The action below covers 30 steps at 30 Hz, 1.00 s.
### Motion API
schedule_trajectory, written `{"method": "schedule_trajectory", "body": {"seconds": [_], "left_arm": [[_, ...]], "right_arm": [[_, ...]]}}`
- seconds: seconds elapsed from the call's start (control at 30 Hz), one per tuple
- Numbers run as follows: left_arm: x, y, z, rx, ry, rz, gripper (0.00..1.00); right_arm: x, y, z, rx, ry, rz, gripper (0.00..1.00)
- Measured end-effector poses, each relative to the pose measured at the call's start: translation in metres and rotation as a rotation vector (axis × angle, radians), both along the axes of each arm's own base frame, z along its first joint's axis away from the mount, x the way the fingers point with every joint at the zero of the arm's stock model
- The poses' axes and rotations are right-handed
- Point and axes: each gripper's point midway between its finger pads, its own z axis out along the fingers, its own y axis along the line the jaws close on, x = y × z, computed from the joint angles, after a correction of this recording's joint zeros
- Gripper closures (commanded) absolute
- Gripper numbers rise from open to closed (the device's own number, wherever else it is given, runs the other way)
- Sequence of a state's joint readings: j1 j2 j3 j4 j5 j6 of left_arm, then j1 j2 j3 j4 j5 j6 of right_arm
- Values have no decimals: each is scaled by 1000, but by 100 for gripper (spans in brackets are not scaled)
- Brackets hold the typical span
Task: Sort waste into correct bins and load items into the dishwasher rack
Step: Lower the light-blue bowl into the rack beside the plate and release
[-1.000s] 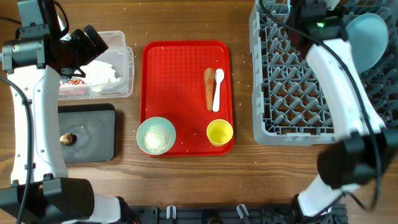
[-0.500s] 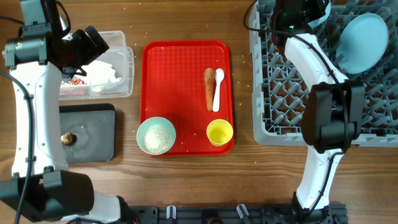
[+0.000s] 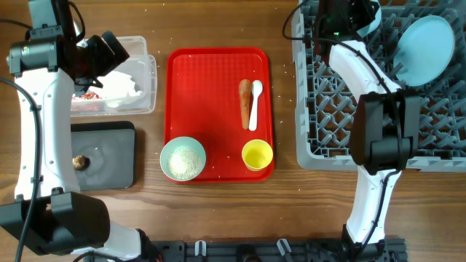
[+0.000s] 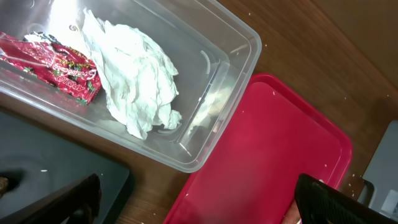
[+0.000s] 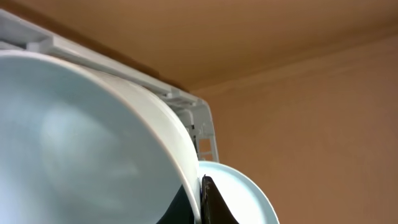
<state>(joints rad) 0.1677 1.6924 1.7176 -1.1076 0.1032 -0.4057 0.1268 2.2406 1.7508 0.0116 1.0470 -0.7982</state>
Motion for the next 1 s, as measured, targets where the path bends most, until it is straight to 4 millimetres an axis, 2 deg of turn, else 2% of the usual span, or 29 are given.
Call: {"method": "schedule_trajectory", "body": {"seconds": [0.17,0.2,0.27,0.3,0.33,0.53,0.83,0.93,1.0], "left_arm": [[0,0,0,0,0,0,0],[0,0,0,0,0,0,0],[0,0,0,0,0,0,0],[0,0,0,0,0,0,0],[0,0,0,0,0,0,0],[0,0,0,0,0,0,0],[0,0,0,0,0,0,0],[0,0,0,0,1,0,0],[-1,0,0,-1,4,0,0]], "right_arm": [[0,14,-12,-1,64,38,90],[-1,17,-13,-5,71,39,85],[-1,21,-14,-10,83,46,66],[-2,22,-15,-12,88,45,30],[-2,25,-19,-15,110,53,0],[-3,46,-35,-25,169,98,0],[-2,91,-35,-5,138,165,0],[-2,97,-29,31,87,166,0],[-6,97,-11,62,34,158,0]]}}
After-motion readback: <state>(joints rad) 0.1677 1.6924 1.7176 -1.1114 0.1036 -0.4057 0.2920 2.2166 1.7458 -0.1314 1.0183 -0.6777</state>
